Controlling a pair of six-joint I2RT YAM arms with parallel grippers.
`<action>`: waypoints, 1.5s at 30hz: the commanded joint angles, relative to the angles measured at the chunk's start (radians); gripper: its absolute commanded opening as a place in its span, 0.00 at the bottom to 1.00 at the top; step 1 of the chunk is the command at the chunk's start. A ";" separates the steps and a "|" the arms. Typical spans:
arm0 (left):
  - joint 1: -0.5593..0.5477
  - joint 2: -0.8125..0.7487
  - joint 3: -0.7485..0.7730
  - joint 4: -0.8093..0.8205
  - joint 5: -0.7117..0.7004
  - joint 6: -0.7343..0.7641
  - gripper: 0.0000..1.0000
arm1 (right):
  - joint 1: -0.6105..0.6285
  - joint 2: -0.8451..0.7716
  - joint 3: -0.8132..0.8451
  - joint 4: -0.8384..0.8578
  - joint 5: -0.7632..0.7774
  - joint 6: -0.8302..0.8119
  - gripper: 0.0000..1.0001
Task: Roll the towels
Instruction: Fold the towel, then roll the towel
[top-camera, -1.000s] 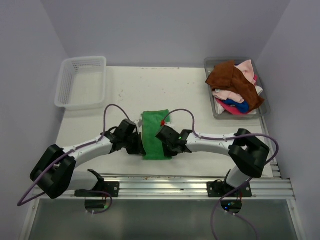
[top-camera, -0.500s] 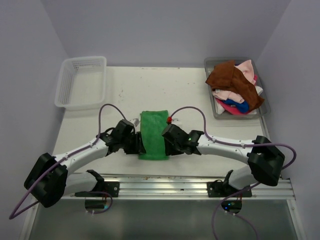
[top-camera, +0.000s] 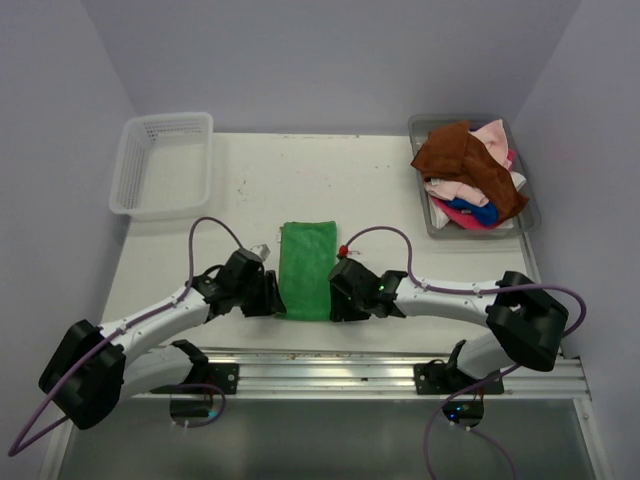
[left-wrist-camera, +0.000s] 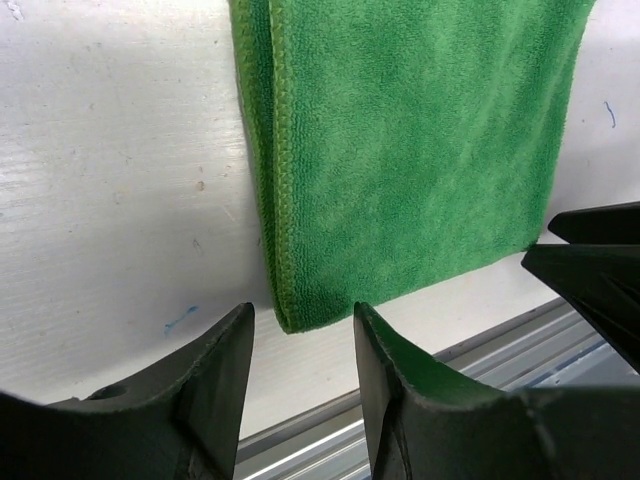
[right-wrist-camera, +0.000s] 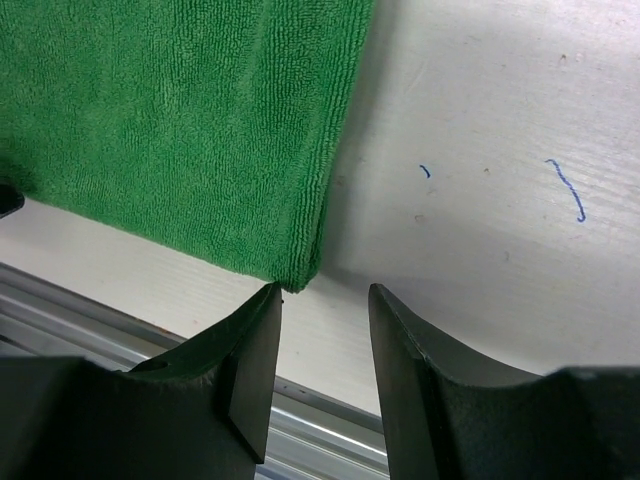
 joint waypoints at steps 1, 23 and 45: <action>-0.005 -0.006 -0.037 0.027 -0.023 -0.024 0.48 | 0.002 -0.019 -0.016 0.071 -0.023 0.030 0.45; -0.005 0.020 -0.085 0.067 -0.006 -0.035 0.43 | 0.008 0.060 -0.030 0.123 -0.024 0.050 0.35; -0.005 0.014 -0.103 0.038 -0.005 -0.055 0.45 | 0.026 0.048 -0.051 0.128 -0.006 0.062 0.18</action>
